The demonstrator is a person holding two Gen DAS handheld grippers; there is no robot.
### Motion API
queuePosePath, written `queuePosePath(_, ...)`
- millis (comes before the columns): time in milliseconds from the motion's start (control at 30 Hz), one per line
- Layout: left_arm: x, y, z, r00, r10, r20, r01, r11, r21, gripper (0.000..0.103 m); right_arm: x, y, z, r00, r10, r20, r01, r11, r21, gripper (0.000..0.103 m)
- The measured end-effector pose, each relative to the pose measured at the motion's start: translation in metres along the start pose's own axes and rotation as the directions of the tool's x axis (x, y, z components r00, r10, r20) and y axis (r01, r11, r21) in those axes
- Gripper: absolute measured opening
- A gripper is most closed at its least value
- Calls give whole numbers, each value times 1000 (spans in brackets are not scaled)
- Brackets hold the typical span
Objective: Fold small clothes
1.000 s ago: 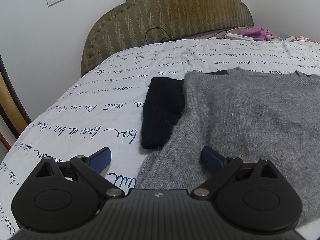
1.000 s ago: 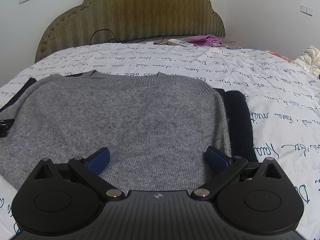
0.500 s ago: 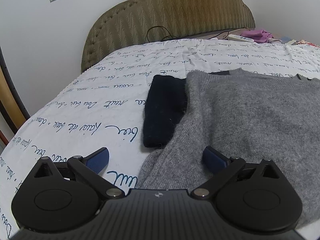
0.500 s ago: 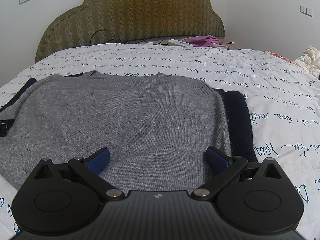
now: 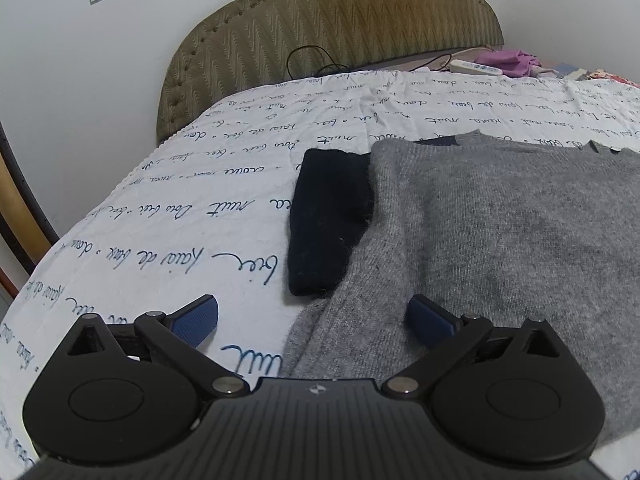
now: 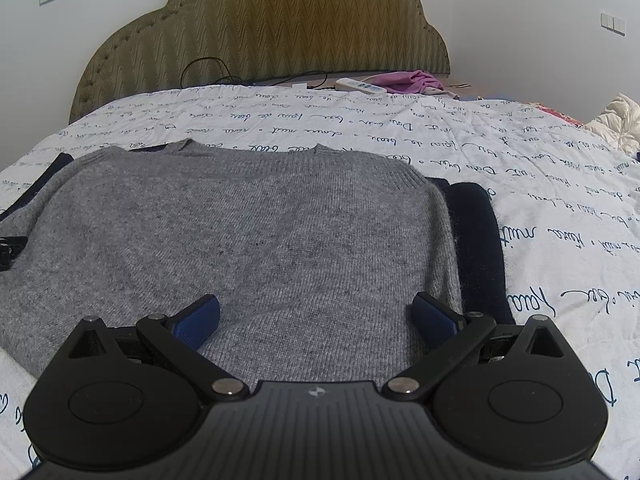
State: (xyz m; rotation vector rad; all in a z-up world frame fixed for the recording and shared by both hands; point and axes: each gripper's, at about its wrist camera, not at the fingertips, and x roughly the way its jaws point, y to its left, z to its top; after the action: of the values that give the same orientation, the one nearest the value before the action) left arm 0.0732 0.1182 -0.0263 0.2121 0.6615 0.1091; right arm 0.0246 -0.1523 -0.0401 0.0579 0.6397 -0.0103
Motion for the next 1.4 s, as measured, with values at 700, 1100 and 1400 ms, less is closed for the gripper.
queuePosePath(700,89,65,93,763,-628,-152,515,733,-445,45,-16,109,53,955,296,6,-289,937,-198,103)
queuePosePath(1100,109,92,87,720,-692,58,565,534,-629,29,-4,109,46,953,297,-54,-302,939,-165,103)
queuePosePath(1400,82,83,110,840,-542,16,491,749,-445,29,4,100,47,956,290,-51,-294,949,-110,103)
